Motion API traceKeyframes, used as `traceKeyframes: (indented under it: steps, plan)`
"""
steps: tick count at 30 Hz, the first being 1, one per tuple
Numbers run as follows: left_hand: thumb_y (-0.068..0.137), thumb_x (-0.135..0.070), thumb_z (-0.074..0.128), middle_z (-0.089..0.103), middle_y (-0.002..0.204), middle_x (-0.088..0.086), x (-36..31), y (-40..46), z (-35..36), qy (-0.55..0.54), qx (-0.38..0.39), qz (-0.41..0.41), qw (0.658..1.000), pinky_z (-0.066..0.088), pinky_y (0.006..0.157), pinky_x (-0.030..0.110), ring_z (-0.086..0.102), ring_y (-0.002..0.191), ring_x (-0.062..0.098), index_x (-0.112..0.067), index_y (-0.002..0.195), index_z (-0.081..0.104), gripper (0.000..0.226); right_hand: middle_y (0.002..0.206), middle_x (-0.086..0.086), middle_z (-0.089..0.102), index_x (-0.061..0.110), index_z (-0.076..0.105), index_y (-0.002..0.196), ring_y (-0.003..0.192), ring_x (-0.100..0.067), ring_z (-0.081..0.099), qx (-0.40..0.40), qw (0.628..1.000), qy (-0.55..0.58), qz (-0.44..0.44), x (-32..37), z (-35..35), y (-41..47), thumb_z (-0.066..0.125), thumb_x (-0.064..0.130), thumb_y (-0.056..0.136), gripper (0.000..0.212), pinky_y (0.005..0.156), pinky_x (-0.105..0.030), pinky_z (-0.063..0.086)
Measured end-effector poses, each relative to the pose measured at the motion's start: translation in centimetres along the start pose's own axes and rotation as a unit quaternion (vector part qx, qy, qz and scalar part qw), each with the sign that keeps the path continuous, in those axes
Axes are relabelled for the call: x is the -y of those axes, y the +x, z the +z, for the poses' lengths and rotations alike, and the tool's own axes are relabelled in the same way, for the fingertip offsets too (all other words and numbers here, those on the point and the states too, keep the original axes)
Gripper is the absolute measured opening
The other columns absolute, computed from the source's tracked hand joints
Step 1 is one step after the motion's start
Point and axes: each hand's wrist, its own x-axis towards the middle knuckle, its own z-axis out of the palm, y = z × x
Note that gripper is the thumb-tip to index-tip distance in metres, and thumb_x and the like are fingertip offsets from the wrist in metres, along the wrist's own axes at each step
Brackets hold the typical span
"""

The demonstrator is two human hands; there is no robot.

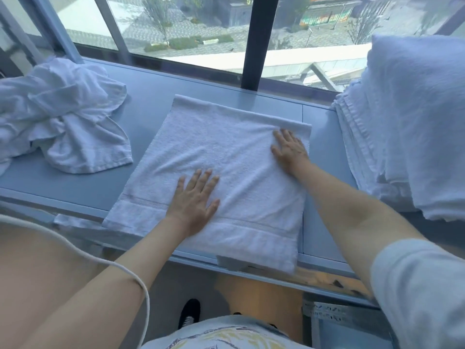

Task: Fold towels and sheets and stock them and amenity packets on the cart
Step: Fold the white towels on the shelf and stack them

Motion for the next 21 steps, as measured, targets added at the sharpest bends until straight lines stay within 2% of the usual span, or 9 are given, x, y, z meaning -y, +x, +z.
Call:
traceKeyframes:
  steps: [7,10,12,13,15,16,18,21]
  plan:
    - [0.103,-0.061,0.010,-0.018,0.171,-0.010,-0.3,-0.6,0.9,-0.004,-0.013,-0.006,1.000,-0.009,0.127,0.051,-0.022,0.156,0.013,-0.034,0.164,-0.008,0.070,0.173,-0.009,0.002,0.015,0.012,0.165,0.159,-0.026,0.005,0.014,0.998,0.017,0.054,-2.5,-1.9,2.7,0.032,0.040,0.111,0.063,0.128,-0.037,0.006]
    - [0.101,-0.062,0.010,-0.018,0.171,-0.009,-1.8,-1.8,1.0,-0.001,0.003,-0.019,1.000,-0.008,0.126,0.053,-0.022,0.156,0.014,-0.032,0.164,-0.007,0.072,0.172,-0.012,0.006,0.012,0.017,0.163,0.158,-0.029,0.009,0.004,0.998,0.003,0.061,-1.3,-1.5,1.8,0.033,0.039,0.110,0.062,0.127,-0.044,0.009]
    - [0.101,-0.062,0.020,-0.004,0.173,-0.004,-2.7,-2.5,0.7,-0.001,0.003,-0.034,0.999,0.002,0.126,0.057,-0.007,0.159,0.020,-0.028,0.165,0.007,0.073,0.173,-0.010,0.007,0.014,0.020,0.163,0.159,-0.027,0.008,-0.017,1.000,0.007,-0.002,1.1,-0.3,0.3,0.035,0.039,0.110,0.061,0.127,-0.049,0.008]
    - [0.099,-0.061,0.027,0.012,0.172,0.000,-3.1,-2.5,0.4,-0.007,-0.015,-0.038,0.999,0.012,0.124,0.059,0.009,0.158,0.024,-0.026,0.162,0.021,0.072,0.173,-0.007,0.006,0.016,0.020,0.163,0.159,-0.025,0.007,-0.020,0.998,0.013,-0.053,2.4,0.8,-0.8,0.036,0.040,0.109,0.061,0.127,-0.050,0.007]
    - [0.094,-0.058,0.037,0.044,0.154,0.005,-3.6,-1.3,-0.5,-0.013,-0.080,-0.032,0.996,0.034,0.113,0.058,0.042,0.140,0.031,-0.021,0.146,0.047,0.065,0.173,-0.001,0.006,0.022,0.020,0.164,0.159,-0.022,0.005,-0.017,0.990,0.032,-0.133,4.8,3.6,-3.5,0.038,0.044,0.108,0.063,0.127,-0.051,0.006]
    - [0.093,-0.056,0.039,0.050,0.147,0.005,-3.6,-0.3,-0.8,-0.017,-0.103,-0.023,0.994,0.039,0.108,0.055,0.049,0.132,0.032,-0.019,0.142,0.051,0.062,0.173,0.001,0.006,0.024,0.021,0.164,0.159,-0.021,0.005,-0.014,0.988,0.035,-0.149,5.6,4.9,-4.8,0.039,0.046,0.107,0.063,0.127,-0.051,0.006]
    - [0.098,-0.051,0.044,0.043,0.156,0.005,-3.2,2.3,-1.2,-0.022,-0.090,-0.003,0.996,0.036,0.111,0.055,0.041,0.141,0.031,-0.019,0.150,0.045,0.062,0.173,0.001,0.008,0.026,0.022,0.163,0.159,-0.020,0.005,-0.023,0.989,0.028,-0.141,6.3,7.0,-7.0,0.038,0.047,0.106,0.063,0.127,-0.049,0.004]
    - [0.104,-0.054,0.039,0.014,0.172,-0.001,-1.1,6.1,-1.1,-0.011,-0.018,0.001,1.000,0.013,0.123,0.059,0.011,0.158,0.024,-0.027,0.163,0.021,0.067,0.173,0.001,0.008,0.027,0.022,0.163,0.159,-0.019,0.006,-0.040,0.992,0.017,-0.118,5.4,7.8,-8.4,0.038,0.048,0.106,0.063,0.128,-0.046,0.003]
